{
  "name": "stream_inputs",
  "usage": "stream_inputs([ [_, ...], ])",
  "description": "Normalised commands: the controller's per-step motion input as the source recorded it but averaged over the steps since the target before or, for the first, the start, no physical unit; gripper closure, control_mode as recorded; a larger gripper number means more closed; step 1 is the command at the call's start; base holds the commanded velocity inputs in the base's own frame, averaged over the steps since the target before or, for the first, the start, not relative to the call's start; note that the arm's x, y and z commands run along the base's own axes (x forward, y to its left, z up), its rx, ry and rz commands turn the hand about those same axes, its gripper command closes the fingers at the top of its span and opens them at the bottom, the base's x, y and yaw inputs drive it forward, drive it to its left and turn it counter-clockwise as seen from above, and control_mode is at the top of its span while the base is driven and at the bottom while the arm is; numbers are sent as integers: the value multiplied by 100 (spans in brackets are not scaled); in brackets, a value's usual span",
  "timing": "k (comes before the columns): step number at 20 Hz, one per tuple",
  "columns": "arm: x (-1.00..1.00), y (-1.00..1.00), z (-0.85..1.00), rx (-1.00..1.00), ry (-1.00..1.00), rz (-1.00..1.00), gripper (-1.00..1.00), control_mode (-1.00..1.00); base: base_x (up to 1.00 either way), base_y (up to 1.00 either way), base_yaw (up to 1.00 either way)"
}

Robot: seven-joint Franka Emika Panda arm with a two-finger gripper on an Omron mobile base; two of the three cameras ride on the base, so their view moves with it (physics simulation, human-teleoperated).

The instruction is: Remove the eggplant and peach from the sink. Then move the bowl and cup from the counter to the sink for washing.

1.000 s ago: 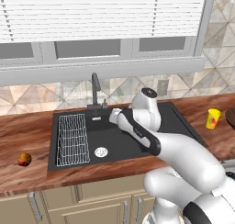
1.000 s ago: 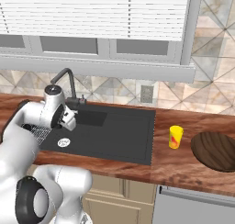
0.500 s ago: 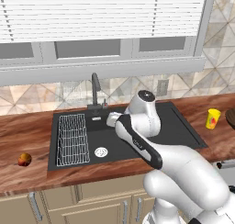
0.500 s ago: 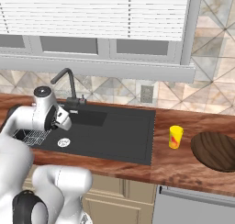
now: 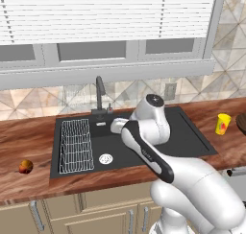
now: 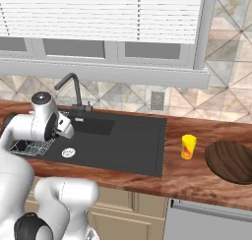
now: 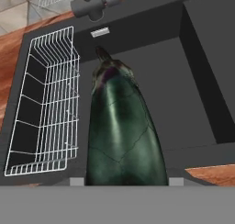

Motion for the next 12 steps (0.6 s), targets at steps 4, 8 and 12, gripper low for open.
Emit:
stream_inputs([
  [4,-6,7,18,-1,0,9,100,-100,0,0,0],
  [8,-9,8,16,-2,0,8,100,-100,0,0,0],
  [12,-7,13,13,-3,0,5,100,-100,0,0,0],
])
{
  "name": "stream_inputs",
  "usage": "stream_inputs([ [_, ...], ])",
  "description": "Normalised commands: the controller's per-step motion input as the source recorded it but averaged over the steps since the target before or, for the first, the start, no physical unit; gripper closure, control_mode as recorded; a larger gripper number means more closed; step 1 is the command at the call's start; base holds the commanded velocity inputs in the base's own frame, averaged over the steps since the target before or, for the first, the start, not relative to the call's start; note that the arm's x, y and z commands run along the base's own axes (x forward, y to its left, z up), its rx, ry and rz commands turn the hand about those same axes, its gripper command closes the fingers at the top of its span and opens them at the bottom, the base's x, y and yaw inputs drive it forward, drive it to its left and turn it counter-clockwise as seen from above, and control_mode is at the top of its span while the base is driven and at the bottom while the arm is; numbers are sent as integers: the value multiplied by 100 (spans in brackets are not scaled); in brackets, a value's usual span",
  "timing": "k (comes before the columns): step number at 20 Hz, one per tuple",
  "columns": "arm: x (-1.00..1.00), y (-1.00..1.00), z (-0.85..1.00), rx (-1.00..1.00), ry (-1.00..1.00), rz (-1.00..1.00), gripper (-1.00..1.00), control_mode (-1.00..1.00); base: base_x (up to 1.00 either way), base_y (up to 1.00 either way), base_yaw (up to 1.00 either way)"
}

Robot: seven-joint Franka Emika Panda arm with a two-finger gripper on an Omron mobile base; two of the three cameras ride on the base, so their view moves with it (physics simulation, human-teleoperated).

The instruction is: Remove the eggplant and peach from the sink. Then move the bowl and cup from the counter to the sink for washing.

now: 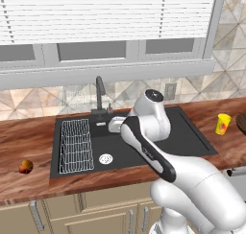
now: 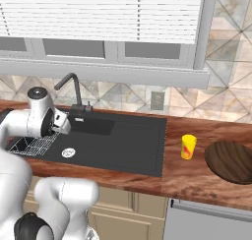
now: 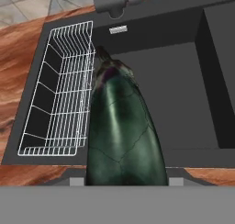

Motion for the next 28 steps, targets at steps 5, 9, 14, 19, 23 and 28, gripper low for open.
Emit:
stream_inputs([
  [5,-5,15,14,-4,0,2,100,-100,0,0,0],
  [9,-4,19,10,-5,-4,0,100,-100,0,0,0],
  [14,-4,24,6,-3,-5,0,100,-100,0,0,0],
  [19,0,29,3,-1,-4,0,100,-100,0,0,0],
  [23,0,30,2,0,-2,0,100,-100,0,0,0],
  [28,0,30,1,0,-1,0,100,-100,0,0,0],
])
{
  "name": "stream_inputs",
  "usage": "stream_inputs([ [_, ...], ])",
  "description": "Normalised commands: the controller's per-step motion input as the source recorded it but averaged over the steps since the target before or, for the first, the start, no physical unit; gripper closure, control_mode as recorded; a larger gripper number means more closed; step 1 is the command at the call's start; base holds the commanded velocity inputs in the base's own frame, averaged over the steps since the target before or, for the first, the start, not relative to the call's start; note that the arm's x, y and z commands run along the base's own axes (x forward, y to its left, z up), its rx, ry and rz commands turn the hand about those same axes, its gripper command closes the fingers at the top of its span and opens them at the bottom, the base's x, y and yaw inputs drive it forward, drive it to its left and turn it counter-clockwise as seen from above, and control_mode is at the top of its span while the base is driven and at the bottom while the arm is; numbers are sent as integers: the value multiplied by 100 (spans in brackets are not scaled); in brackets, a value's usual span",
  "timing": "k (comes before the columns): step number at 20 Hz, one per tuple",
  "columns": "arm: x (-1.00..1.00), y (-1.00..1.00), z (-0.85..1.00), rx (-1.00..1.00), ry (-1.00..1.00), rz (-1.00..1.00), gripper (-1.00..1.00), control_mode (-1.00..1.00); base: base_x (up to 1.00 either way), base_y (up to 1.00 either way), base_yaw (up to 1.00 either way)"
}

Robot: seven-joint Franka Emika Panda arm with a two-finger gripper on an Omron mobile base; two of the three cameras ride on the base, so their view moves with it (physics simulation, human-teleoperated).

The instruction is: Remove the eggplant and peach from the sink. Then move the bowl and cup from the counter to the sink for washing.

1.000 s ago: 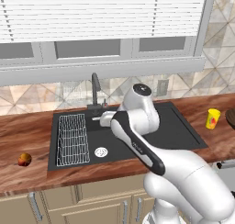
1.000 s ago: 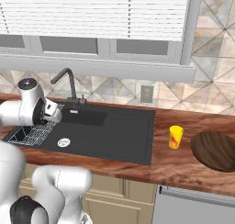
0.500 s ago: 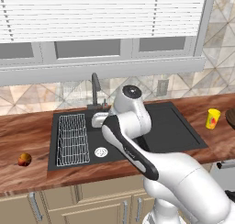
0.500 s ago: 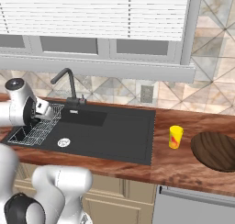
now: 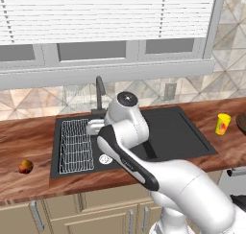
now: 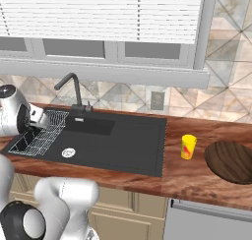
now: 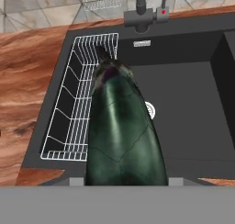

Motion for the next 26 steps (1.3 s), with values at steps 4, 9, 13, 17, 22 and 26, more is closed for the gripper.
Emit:
stream_inputs([
  [4,0,30,3,0,0,0,100,-100,0,0,0],
  [9,2,29,3,0,0,0,100,-100,0,0,0],
  [13,5,27,2,0,-1,0,100,-100,0,0,0],
  [17,8,21,3,0,0,0,100,-100,0,0,0],
  [22,9,15,5,0,0,3,100,-100,0,0,0],
  [26,6,14,3,0,0,5,100,-100,0,0,0],
])
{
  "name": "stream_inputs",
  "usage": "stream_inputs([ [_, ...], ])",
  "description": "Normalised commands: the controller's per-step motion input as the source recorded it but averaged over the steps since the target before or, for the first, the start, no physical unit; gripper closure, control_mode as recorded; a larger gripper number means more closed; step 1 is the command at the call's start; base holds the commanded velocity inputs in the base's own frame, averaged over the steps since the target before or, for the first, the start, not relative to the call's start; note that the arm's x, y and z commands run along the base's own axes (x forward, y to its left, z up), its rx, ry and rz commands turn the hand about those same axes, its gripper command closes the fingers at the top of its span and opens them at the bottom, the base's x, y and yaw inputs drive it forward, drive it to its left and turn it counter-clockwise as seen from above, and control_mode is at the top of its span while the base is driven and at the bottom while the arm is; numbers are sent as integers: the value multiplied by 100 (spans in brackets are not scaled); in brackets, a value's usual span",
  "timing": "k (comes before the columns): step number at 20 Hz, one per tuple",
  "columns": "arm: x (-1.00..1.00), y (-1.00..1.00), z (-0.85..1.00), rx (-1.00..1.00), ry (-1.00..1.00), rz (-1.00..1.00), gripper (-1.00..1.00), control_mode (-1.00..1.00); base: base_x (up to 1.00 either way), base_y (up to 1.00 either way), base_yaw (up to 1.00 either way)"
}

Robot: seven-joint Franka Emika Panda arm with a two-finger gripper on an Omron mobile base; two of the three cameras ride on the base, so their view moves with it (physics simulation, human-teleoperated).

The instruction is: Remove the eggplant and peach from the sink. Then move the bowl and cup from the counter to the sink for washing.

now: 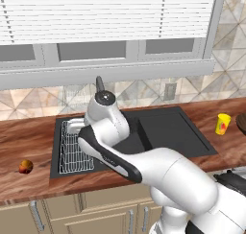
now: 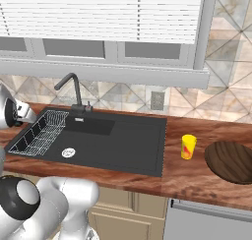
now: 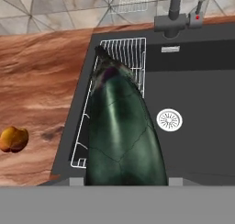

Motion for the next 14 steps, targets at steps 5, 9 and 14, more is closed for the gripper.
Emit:
stream_inputs([
  [5,3,16,1,0,0,7,100,-100,0,0,0],
  [9,1,14,0,0,0,8,100,-100,0,0,0],
  [14,4,15,0,0,0,8,100,-100,0,0,0],
])
